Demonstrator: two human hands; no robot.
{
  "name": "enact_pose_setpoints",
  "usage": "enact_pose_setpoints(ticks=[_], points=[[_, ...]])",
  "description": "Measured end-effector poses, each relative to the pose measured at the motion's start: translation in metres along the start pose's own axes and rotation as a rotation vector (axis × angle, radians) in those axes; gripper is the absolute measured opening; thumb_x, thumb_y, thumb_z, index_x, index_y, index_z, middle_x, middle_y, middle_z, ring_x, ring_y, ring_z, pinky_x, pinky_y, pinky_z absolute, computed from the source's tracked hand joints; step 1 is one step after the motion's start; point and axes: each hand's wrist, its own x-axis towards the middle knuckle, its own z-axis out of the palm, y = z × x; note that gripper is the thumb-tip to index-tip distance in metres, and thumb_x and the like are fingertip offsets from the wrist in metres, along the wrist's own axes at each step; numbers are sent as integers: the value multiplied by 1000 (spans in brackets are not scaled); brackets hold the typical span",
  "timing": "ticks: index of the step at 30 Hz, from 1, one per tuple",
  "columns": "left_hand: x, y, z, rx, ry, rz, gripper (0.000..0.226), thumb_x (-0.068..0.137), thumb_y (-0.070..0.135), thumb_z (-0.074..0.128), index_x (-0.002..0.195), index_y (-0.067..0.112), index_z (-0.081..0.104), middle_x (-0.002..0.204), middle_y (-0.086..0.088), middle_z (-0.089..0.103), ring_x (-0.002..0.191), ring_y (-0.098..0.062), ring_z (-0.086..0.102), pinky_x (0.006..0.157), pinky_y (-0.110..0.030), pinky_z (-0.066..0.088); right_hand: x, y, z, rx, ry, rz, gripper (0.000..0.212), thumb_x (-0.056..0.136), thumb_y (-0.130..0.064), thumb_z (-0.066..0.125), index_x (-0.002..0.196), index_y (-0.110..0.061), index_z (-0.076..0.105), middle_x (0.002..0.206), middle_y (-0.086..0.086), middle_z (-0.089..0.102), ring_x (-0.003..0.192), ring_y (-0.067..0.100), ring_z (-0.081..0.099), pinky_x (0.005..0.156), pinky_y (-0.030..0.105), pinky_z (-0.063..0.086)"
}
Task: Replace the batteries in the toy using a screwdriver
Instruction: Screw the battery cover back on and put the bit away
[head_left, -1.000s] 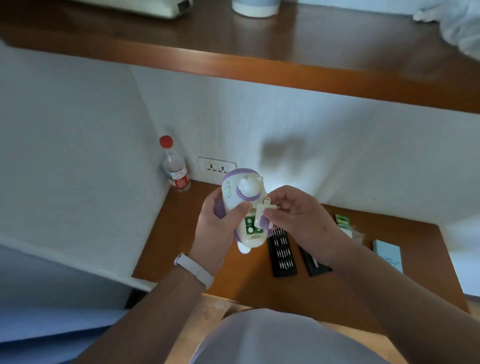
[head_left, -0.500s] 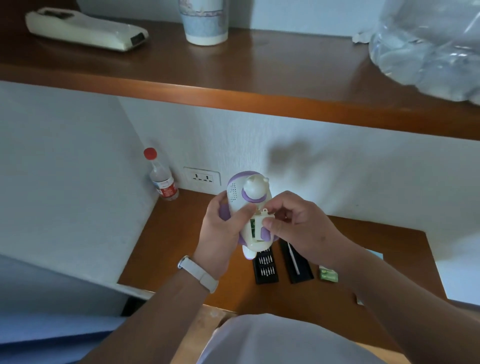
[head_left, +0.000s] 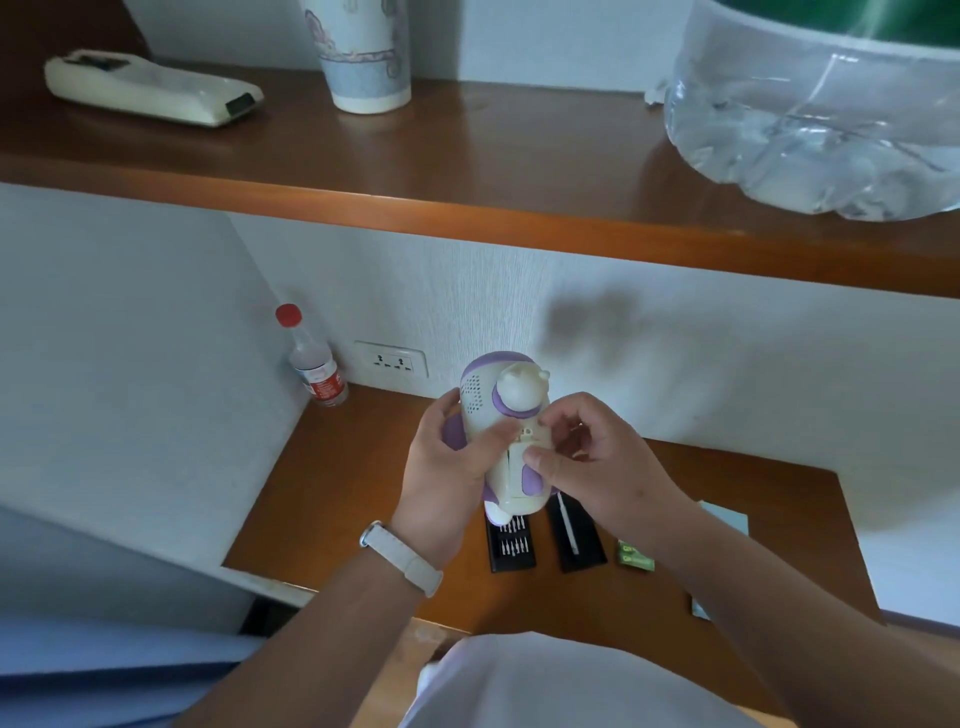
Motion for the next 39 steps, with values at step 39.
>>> enact_pose_setpoints(ticks=[39], points=[[-5, 19, 7, 11, -268, 207, 80, 80, 30, 81, 146, 10, 41, 129, -18, 61, 116, -39, 63, 83, -49, 60, 0, -2, -22, 157, -85, 35, 61, 83, -36, 76, 133, -40, 42, 106, -5, 65, 95, 6, 67, 82, 26, 54]])
